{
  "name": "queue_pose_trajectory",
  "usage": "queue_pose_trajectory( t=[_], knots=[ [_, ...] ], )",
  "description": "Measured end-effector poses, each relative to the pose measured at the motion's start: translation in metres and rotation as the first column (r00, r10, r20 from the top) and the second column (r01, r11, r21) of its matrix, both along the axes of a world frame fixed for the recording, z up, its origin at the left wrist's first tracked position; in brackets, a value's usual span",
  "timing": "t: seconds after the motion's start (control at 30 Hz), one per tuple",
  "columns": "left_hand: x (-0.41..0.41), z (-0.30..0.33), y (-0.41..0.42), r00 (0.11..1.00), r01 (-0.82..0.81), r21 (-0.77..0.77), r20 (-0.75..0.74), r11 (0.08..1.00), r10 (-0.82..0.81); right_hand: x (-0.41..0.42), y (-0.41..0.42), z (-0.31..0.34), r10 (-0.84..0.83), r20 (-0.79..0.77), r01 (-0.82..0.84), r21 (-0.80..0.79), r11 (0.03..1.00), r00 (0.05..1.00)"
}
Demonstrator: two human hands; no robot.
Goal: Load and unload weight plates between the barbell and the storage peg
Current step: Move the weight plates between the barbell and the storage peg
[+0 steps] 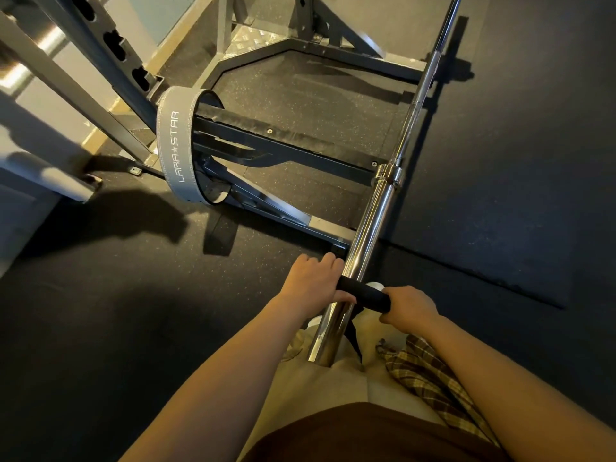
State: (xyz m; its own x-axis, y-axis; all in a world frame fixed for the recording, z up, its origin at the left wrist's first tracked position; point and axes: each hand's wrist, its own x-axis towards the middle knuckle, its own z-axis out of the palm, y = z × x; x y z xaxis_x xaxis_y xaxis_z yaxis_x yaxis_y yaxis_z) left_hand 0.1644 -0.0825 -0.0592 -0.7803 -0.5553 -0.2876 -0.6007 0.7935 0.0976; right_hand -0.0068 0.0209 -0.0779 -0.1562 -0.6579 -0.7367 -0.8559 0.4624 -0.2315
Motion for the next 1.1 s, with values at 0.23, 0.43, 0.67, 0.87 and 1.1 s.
queue_pose_trajectory(
  t=[0.23, 0.43, 0.67, 0.87, 1.1],
  knots=[
    [0.041, -0.010, -0.009, 0.971, -0.200, 0.399, -0.044, 0.895, 0.236, 0.027, -0.018, 0.025, 0.197, -0.079, -0.195, 0.040, 0.980, 0.977],
    [0.074, -0.027, 0.005, 0.920, -0.323, 0.545, -0.012, 0.774, 0.392, 0.049, -0.022, 0.037, 0.310, -0.056, -0.309, 0.026, 0.951, 0.949],
    [0.054, -0.015, 0.026, 0.959, -0.232, 0.225, -0.112, 0.946, 0.261, 0.032, 0.007, 0.022, 0.193, -0.023, -0.191, 0.067, 0.979, 0.981],
    [0.048, -0.010, 0.034, 0.967, -0.173, 0.281, -0.132, 0.944, 0.217, 0.038, 0.020, 0.023, 0.151, -0.060, -0.149, 0.033, 0.988, 0.987],
    [0.072, -0.022, 0.023, 0.934, -0.210, 0.471, -0.163, 0.857, 0.318, 0.057, 0.007, 0.036, 0.196, -0.141, -0.197, 0.011, 0.980, 0.970]
  ],
)
